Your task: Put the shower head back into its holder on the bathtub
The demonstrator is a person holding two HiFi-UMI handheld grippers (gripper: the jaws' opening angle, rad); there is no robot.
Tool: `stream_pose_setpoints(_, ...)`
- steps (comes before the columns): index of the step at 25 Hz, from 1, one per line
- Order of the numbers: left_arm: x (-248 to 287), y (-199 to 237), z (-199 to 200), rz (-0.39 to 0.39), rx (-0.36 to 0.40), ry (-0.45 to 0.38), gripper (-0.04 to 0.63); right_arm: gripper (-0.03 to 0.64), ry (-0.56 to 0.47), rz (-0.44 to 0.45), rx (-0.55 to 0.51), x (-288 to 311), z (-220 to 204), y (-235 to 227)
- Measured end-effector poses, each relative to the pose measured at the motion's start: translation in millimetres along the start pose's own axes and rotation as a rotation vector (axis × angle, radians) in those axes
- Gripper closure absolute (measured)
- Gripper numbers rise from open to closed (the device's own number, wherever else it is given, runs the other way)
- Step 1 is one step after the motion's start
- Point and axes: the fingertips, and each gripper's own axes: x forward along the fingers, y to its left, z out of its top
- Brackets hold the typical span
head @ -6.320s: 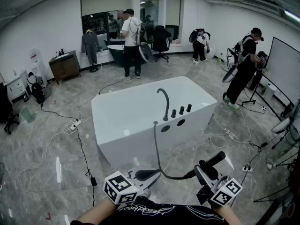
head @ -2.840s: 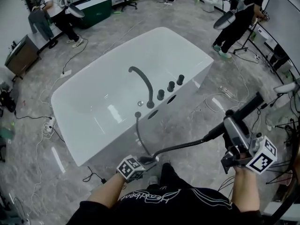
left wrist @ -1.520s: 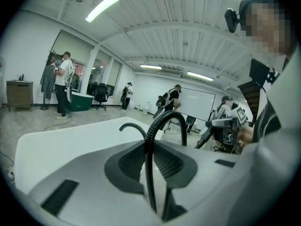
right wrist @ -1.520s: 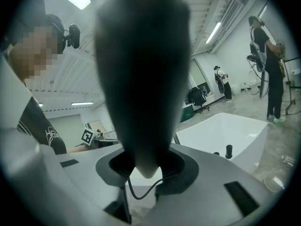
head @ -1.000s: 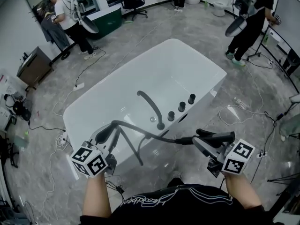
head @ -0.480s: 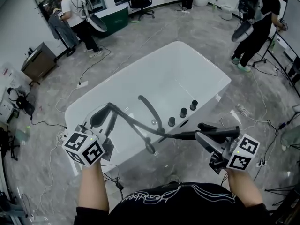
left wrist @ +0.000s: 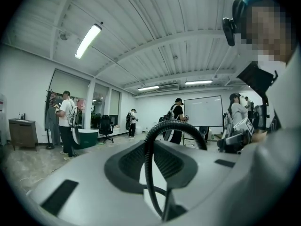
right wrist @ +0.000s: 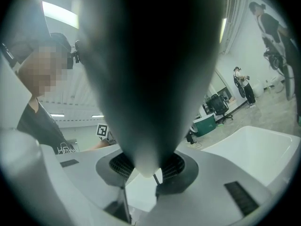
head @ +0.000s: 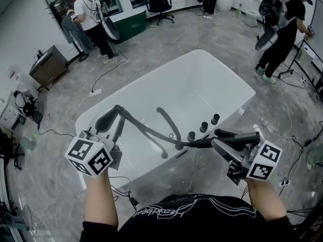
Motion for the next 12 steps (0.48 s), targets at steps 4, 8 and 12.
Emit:
stream_pose_setpoints(4,1.5,17.2,-13.7,-0.011,-0.021,0.016,0.540,0.488,0.013,-0.014,0.009,15.7,-7.1,-0.2)
stream_pose_setpoints(8,5.4,34.9,-38.0,-0.027,-0.040,0.056,0.540,0.488,0.024,-0.058,0.035,27.4,-21.1,-2.1)
stream_pose_setpoints(12,10.8,48.8,-62.4,-0.065,-0.076,0.097,0.539,0.488,0.030,-0.113,0.058,38.3,-31.7,-4.3)
